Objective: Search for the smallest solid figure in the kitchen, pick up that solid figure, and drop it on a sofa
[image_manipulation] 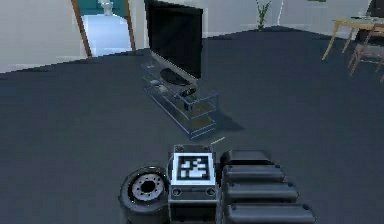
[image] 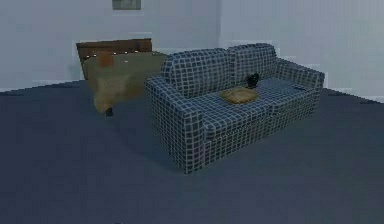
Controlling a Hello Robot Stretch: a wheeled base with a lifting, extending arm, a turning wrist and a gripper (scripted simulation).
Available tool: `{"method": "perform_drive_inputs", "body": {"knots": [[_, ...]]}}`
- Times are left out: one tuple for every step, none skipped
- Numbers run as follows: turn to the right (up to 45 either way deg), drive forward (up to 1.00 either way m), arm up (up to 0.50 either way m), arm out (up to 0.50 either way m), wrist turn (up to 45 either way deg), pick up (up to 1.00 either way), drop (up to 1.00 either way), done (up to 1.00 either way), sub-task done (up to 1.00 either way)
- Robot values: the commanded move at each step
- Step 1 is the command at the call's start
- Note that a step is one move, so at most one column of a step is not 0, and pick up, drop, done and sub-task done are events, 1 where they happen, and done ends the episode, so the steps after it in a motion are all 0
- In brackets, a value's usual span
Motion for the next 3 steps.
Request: {"method": "perform_drive_inputs", "body": {"knots": [[39.0, 0.00, 0.00, 0.00, 0.0, 0.00, 0.00, 0.00, 0.00], [0.0, 1.00, 0.00, 0.00, 0.0, 0.00, 0.00, 0.00, 0.00], [0.0, 1.00, 0.00, 0.00, 0.0, 0.00, 0.00, 0.00, 0.00]]}}
